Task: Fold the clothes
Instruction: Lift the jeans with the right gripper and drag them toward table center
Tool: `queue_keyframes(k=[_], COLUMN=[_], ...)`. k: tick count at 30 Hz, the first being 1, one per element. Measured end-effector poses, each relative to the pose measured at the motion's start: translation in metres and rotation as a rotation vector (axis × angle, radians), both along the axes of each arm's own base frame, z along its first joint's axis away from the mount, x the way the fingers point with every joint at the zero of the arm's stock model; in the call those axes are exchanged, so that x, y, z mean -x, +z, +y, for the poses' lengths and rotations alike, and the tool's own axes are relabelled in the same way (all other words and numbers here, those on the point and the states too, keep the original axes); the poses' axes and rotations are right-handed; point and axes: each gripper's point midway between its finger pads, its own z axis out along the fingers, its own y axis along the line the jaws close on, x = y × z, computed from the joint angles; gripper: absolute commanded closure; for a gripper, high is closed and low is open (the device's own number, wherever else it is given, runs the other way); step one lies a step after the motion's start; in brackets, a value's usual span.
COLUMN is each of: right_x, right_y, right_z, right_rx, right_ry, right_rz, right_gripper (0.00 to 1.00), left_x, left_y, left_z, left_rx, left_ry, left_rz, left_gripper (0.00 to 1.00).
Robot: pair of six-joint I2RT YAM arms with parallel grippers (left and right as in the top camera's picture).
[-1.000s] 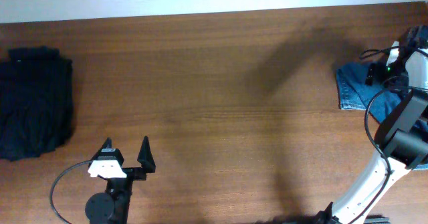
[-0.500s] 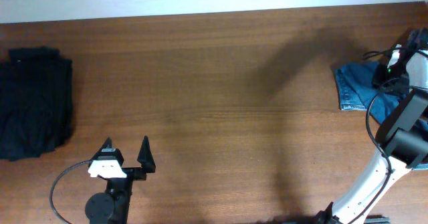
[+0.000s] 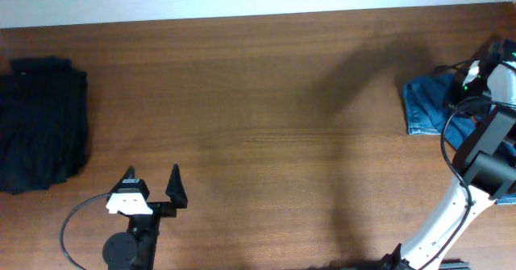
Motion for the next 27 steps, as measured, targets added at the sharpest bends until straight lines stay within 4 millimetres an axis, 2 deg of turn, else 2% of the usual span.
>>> queue_keyframes(k=[4,8,10,12,14,17,22,24,26,27], right_x=[-0.008,-0.036,-0.052,-0.068,-0.074,-0.072,-0.057,-0.051,-0.047,-0.043], right_y=[0.020,0.058,0.088,0.128,0.164,0.224,0.305,0.329,0.349,0.357], right_z=[0.011,0.035,0.055,0.081,0.101,0.127,0.158,0.183,0.219,0.244], right_rx=[-0.013,0.011,0.034,0.061,0.080,0.112,0.159,0.164,0.151,0.132], right_ry=[0.001,0.057,0.105,0.161,0.199,0.235,0.282,0.329,0.403,0.455], right_rz=[-0.002,-0.059,-0.112,-0.184,-0.245,-0.352,-0.524,-0.582,-0.638,-0.664], right_gripper=[0.96,0.96,0.96,0.96,0.96,0.96,0.96,0.96,0.96,0.96], left_x=[0.000,0.000,0.000,0.000,0.000,0.000,0.000,0.000,0.000,0.000], left_y=[0.000,0.000,0.000,0.000,0.000,0.000,0.000,0.000,0.000,0.000], left_z=[0.000,0.000,0.000,0.000,0.000,0.000,0.000,0.000,0.000,0.000], left_rx=[0.000,0.000,0.000,0.000,0.000,0.000,0.000,0.000,0.000,0.000], left_ry=[0.000,0.000,0.000,0.000,0.000,0.000,0.000,0.000,0.000,0.000], left_rz=[0.000,0.000,0.000,0.000,0.000,0.000,0.000,0.000,0.000,0.000], left_gripper=[0.01,0.01,0.01,0.01,0.01,0.01,0.01,0.01,0.01,0.01])
